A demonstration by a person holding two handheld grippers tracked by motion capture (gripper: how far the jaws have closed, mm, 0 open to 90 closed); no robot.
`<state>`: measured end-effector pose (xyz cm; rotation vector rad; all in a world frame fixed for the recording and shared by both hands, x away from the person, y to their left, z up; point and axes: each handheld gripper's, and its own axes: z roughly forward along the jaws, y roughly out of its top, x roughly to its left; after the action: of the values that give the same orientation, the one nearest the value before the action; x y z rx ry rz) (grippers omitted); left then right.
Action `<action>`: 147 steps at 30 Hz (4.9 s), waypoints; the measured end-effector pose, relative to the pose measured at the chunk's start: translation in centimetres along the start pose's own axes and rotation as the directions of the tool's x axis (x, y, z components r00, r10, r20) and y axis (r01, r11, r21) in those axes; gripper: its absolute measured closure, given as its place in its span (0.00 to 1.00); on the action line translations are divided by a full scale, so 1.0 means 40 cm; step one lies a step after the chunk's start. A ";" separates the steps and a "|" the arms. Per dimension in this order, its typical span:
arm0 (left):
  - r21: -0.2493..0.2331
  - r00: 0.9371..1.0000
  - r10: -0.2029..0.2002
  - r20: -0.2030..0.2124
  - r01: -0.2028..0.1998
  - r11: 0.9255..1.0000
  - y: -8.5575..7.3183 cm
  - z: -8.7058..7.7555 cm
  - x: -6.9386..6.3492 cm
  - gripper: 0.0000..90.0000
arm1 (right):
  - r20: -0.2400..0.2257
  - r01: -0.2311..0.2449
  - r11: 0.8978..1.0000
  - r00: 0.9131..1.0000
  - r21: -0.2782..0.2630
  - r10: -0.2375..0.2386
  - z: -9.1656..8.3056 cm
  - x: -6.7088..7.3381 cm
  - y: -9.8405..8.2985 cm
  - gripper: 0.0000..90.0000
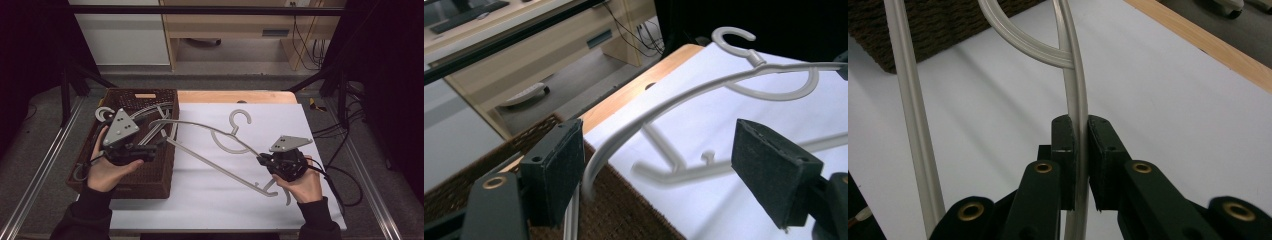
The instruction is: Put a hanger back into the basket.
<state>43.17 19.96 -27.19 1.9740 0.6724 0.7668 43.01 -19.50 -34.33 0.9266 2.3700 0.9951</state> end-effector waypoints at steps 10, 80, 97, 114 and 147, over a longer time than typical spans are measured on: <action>0.108 0.988 0.126 0.088 -0.135 0.985 0.047 0.103 -0.032 0.25 | -0.030 0.049 0.999 0.998 0.000 -0.049 0.003 0.029 0.035 0.92; 0.196 0.996 0.090 0.020 -0.092 0.976 0.031 0.084 0.047 0.90 | 0.175 -0.088 0.951 0.974 -0.295 0.145 -0.091 -0.061 -0.018 0.21; 0.141 0.945 -0.061 -0.320 0.111 0.984 -0.148 0.023 0.204 0.90 | 0.159 -0.136 0.968 0.972 -0.212 0.171 -0.018 -0.065 -0.074 0.18; 0.218 0.897 -0.103 -0.430 0.214 0.952 -0.284 -0.004 0.287 0.90 | 0.140 -0.141 0.969 0.975 -0.202 0.171 0.008 -0.055 -0.070 0.16; 0.367 0.896 -0.111 -0.430 0.286 0.885 -0.354 0.027 0.287 0.90 | 0.138 -0.144 0.971 0.975 -0.192 0.171 0.011 -0.054 -0.070 0.15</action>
<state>49.32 34.00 -37.13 2.0957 1.3705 0.9648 43.58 -22.30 -36.47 1.0931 2.0663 1.1342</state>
